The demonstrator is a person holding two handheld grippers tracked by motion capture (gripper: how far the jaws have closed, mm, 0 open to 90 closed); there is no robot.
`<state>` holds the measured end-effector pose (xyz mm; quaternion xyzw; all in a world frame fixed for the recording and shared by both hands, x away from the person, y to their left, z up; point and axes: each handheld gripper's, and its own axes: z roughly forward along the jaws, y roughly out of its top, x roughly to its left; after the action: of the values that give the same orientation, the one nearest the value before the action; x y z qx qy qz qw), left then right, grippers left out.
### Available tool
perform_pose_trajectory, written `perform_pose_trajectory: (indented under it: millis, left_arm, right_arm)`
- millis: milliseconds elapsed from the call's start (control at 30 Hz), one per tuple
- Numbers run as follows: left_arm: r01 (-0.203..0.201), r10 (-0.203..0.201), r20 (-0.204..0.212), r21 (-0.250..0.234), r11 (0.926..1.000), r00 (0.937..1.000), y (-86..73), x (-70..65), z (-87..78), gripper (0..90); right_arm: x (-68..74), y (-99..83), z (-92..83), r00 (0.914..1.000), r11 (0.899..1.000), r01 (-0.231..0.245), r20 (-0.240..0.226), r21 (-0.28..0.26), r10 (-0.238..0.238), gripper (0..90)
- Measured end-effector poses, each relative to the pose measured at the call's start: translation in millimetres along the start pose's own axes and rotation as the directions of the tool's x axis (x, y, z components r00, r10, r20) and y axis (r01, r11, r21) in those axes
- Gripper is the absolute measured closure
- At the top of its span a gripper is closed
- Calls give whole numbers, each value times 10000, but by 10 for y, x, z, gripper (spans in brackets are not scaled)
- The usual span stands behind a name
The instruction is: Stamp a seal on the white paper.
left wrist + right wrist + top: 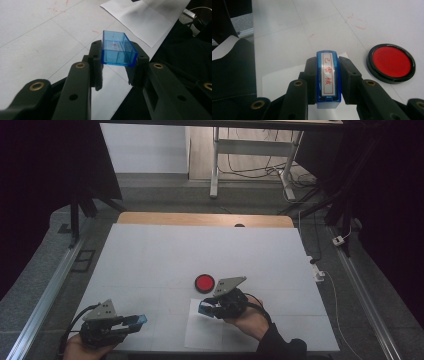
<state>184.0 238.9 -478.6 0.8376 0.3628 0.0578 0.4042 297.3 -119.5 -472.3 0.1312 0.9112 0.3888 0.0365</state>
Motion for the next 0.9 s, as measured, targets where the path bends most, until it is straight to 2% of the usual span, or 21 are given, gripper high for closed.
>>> perform_pose_trajectory:
  millis: [533, 900]
  left_arm:
    - [12, -12, 20, 1, 10000, 10000, 0, 4, 0, 683]
    - [19, -19, 31, 35, 10000, 10000, 1, 3, 4, 682]
  right_arm:
    - [32, -79, 233, 9991, 9972, 418, 35, 612, -421, 698]
    - [-14, -121, 241, 9996, 9985, 45, -289, 538, -30, 699]
